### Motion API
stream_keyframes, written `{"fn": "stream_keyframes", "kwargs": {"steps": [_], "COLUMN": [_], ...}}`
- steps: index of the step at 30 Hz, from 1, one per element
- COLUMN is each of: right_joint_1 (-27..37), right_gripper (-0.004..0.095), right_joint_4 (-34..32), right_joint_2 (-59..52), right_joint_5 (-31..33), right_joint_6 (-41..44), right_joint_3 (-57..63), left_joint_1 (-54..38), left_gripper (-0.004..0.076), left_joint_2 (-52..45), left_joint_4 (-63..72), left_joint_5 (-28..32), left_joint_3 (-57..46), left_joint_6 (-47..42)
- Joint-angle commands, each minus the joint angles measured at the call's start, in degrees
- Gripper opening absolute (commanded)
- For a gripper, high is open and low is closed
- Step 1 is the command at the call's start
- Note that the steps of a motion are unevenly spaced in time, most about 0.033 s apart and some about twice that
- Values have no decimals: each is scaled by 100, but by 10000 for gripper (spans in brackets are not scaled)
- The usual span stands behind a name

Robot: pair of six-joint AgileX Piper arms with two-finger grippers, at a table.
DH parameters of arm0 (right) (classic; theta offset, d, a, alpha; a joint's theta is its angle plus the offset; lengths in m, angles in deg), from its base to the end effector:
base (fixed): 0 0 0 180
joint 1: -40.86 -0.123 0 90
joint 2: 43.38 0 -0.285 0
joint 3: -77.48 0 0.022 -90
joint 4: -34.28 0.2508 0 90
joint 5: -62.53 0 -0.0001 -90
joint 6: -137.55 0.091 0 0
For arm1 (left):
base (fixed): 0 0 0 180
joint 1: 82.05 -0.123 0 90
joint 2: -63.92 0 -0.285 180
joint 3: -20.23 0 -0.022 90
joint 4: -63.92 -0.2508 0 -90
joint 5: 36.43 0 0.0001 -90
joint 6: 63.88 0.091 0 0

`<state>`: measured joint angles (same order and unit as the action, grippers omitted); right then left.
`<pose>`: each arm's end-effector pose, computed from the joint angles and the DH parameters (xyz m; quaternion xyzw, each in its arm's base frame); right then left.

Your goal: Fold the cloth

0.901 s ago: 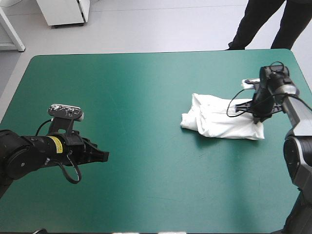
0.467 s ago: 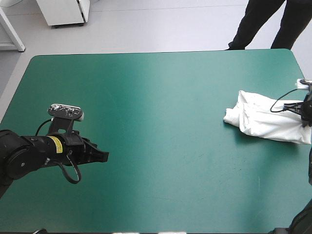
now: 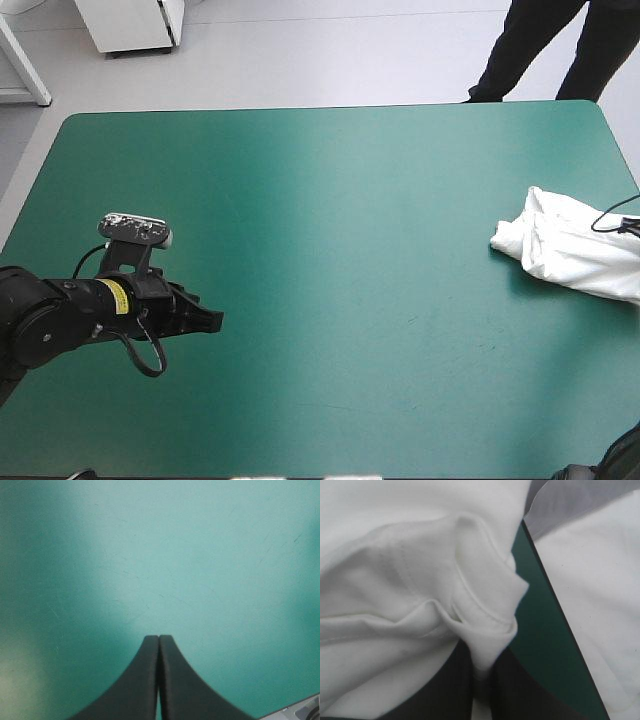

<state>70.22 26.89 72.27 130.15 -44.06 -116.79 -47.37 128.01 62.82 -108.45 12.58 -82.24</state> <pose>0.3355 -0.2011 0.2633 0.2200 0.9688 -0.0850 0.0757 0.1329 -0.0899 0.4054 0.1349 0.9407 -0.1303 0.2826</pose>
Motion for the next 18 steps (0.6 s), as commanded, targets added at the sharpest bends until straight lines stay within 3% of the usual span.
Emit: {"fn": "stream_keyframes", "kwargs": {"steps": [1,6,8,14,18], "right_joint_1": [55,55,55,163,507], "right_gripper": [75,388,452,431,400], "right_joint_4": [36,124,169,383,1261], "right_joint_2": [-346,-346,-355,-693,-1158], "right_joint_5": [-102,-102,-84,-91,-160], "right_joint_6": [-50,-6,5,17,-46], "right_joint_3": [-119,-119,-119,-119,-119], "left_joint_1": [4,4,4,4,4], "left_gripper": [-22,-22,-22,-22,-22], "left_joint_2": [-58,-58,-58,-58,-58], "left_joint_4": [-3,-3,-3,45,34], "left_joint_5": [-123,-123,-123,-127,-127], "left_joint_3": [149,149,149,149,149], "left_joint_6": [3,3,3,3,3]}}
